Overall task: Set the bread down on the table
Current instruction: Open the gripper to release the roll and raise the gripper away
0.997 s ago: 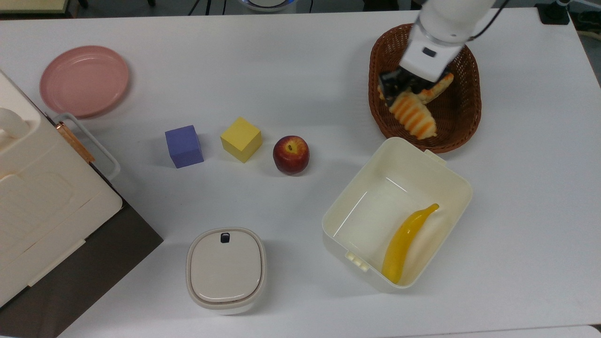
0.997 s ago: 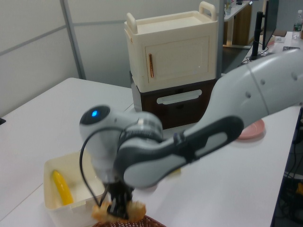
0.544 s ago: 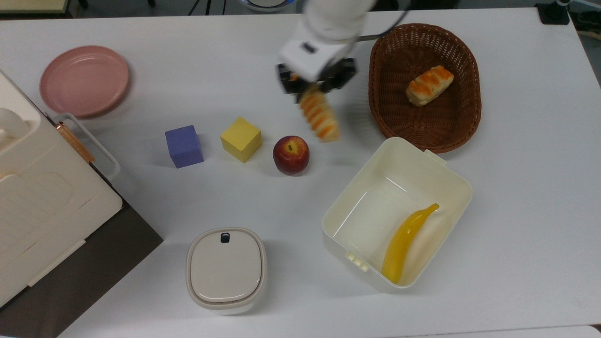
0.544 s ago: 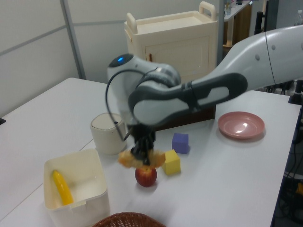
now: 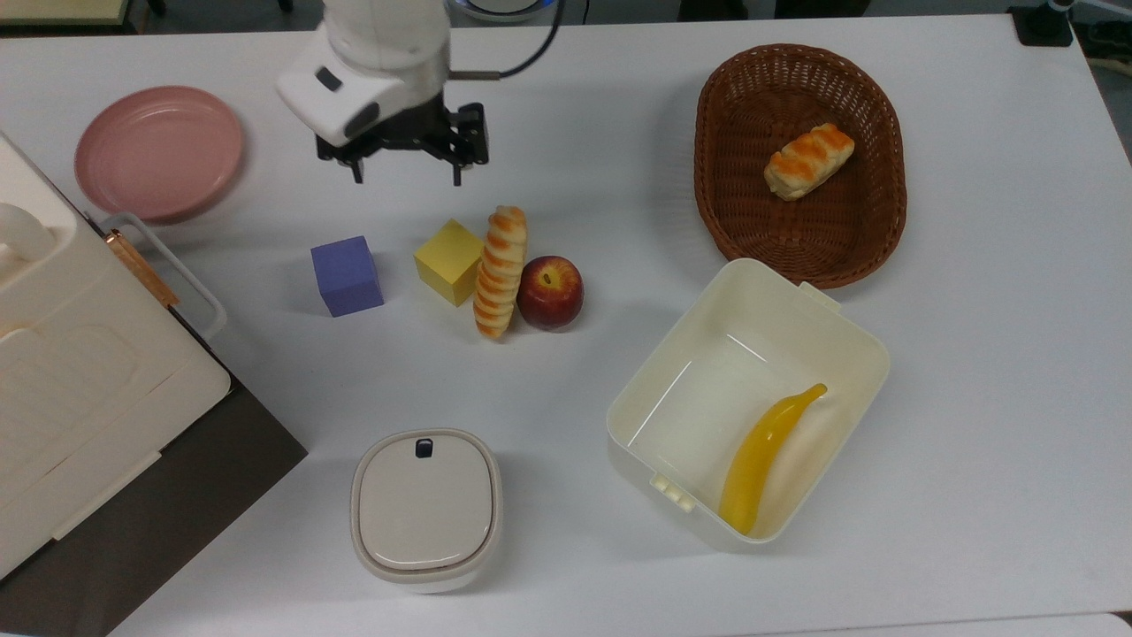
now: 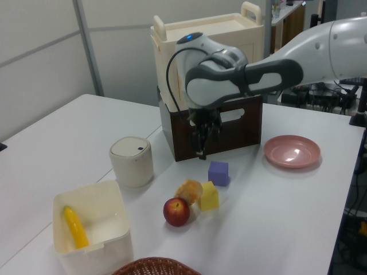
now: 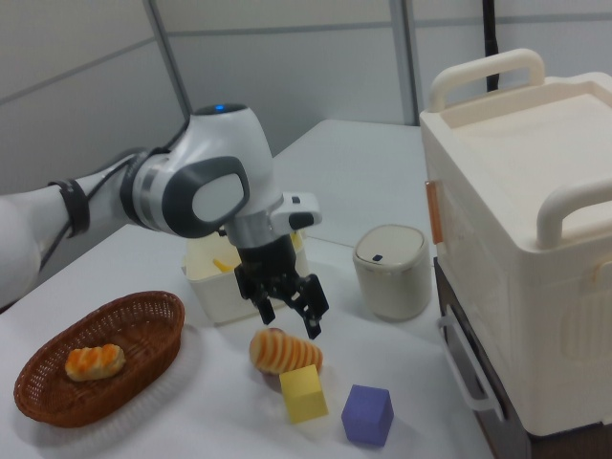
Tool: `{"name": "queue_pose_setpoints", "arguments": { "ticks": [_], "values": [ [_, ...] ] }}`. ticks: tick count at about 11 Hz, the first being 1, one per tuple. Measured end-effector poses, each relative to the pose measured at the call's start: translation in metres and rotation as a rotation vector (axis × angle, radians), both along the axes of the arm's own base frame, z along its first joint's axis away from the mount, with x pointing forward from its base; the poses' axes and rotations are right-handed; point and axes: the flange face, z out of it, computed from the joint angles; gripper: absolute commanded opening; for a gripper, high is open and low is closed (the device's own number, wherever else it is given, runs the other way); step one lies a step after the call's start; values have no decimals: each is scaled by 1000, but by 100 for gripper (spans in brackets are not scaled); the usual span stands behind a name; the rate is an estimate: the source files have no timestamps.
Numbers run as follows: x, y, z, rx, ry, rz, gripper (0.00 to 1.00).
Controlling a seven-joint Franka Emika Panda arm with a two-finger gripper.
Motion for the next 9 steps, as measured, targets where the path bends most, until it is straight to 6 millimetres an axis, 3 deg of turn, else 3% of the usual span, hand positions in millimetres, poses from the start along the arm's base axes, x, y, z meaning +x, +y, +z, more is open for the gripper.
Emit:
{"name": "queue_pose_setpoints", "arguments": {
  "ticks": [4,9],
  "values": [
    [-18,-3,69,-4,-116,-7,100],
    [-40,7,102,62,-102,-112,100]
  ]
}}
